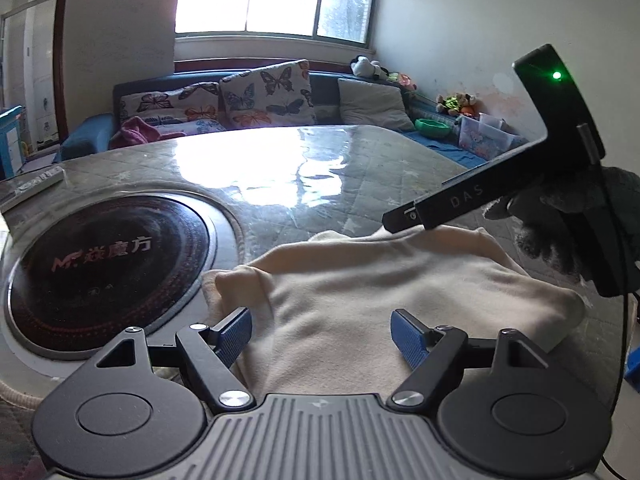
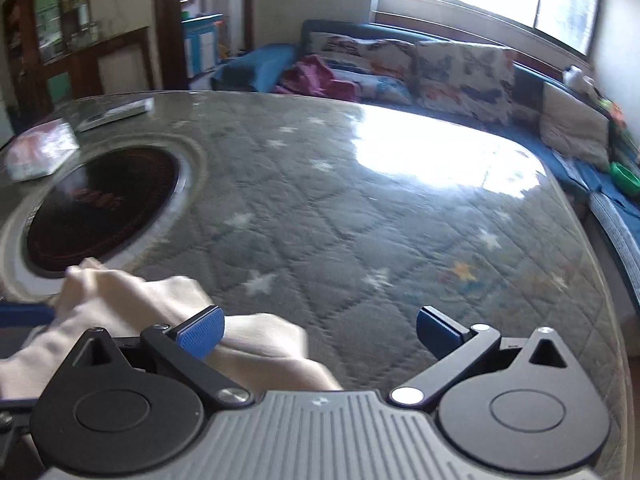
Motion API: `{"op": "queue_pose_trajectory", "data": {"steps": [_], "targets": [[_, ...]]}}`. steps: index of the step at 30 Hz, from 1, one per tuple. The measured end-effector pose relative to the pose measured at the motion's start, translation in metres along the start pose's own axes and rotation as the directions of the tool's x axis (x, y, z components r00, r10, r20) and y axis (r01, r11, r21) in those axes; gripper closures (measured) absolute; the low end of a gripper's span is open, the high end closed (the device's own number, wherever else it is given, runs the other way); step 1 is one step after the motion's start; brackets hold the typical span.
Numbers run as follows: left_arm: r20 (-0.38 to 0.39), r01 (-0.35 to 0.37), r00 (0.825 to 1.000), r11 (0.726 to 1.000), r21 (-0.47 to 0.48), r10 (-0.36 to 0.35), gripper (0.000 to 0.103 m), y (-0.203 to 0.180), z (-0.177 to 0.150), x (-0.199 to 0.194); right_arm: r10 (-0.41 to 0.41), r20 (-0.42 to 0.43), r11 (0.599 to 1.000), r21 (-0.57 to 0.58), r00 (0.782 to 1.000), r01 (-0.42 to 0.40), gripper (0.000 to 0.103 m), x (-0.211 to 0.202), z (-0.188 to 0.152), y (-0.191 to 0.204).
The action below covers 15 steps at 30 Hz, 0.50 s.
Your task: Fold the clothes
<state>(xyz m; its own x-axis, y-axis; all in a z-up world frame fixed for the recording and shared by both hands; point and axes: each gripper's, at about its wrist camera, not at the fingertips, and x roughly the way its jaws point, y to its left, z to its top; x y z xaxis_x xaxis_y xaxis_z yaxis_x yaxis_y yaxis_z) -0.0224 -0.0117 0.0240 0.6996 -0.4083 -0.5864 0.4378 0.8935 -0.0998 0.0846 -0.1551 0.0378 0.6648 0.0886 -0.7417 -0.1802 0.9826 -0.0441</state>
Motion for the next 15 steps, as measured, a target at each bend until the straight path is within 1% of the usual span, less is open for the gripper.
{"op": "queue_pose_trajectory", "data": {"steps": [2,5,11,15], "targets": [[0.0,-0.018,1.0,1.0,-0.016,0.018,0.024,0.002,-0.001,-0.001,0.02,-0.004,0.999,-0.035,1.0,-0.02,0.0,0.003,0.002,0.014],[-0.001,-0.045,0.999,0.998,-0.039,0.045,0.024,0.006,-0.003,-0.004,0.021,-0.017,0.997,-0.071,1.0,-0.023,0.0,0.014,0.003,0.03],[-0.022,-0.069,0.997,0.996,-0.062,0.067,0.024,0.016,-0.008,-0.005,0.027,-0.022,0.998,-0.063,0.999,-0.028,0.0,0.029,0.007,0.045],[-0.001,-0.091,0.996,0.992,-0.09,0.092,0.024,0.025,-0.002,-0.011,0.033,-0.007,0.996,-0.078,0.999,-0.033,0.0,0.029,0.009,0.051]]}}
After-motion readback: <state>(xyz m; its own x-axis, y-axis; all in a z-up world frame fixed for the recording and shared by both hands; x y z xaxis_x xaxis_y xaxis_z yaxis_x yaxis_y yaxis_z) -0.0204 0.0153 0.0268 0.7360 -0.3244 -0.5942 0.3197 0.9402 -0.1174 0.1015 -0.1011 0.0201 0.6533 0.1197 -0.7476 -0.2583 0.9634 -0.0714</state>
